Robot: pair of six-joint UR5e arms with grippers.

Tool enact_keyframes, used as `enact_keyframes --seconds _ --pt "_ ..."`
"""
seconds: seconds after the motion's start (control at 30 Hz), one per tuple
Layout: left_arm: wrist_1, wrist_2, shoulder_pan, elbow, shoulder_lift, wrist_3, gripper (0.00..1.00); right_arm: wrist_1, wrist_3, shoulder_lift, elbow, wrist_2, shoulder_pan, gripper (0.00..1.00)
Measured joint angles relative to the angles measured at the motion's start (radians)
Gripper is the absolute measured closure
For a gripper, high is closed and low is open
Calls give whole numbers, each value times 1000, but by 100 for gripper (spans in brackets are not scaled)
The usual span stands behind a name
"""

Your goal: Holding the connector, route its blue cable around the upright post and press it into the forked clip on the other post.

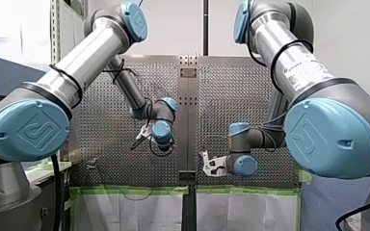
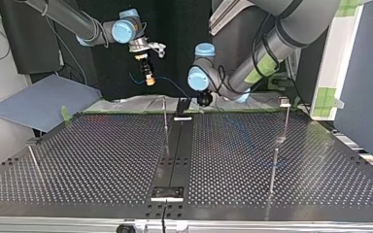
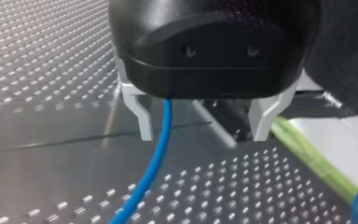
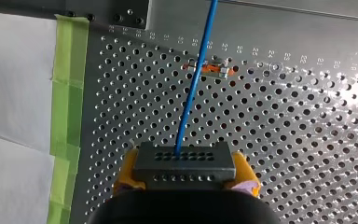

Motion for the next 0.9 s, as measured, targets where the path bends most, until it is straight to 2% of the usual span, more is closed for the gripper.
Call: enact_keyframes --seconds 0.17,0.4,0.6,0.9 --pt "13 38 -11 3 -32 -36 0 0 -1 0 0 0 0 100" --pt "32 93 -25 4 -38 -107 0 0 -12 0 0 6 -5 100" --pt "35 106 -30 5 -39 -136 0 3 -24 0 0 30 -9 100" --pt "44 102 -43 5 -39 -146 0 -2 -33 0 0 35 -10 100"
